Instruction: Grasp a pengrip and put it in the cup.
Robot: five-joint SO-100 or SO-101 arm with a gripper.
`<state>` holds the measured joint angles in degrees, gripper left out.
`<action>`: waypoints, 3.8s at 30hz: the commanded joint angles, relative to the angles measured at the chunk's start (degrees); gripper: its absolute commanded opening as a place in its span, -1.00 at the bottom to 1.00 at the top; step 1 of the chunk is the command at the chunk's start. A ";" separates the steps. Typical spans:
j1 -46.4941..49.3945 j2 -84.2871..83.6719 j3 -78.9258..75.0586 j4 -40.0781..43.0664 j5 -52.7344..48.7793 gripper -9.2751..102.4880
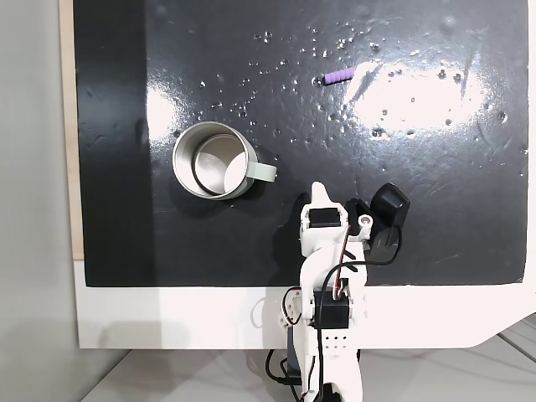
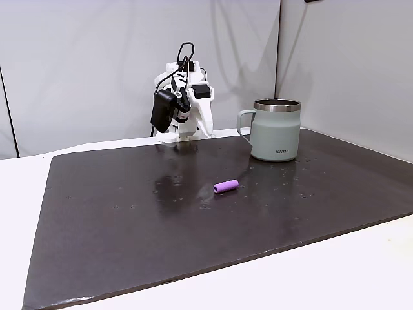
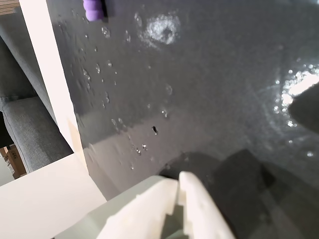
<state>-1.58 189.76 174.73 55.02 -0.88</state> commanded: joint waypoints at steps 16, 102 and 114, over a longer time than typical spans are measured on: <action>-2.29 -6.86 -16.96 2.11 -3.25 -0.83; 6.94 -142.29 -122.52 5.19 -12.13 -0.72; 6.06 -140.62 -122.34 8.61 -10.99 -0.83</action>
<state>5.01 46.85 54.23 61.26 -12.57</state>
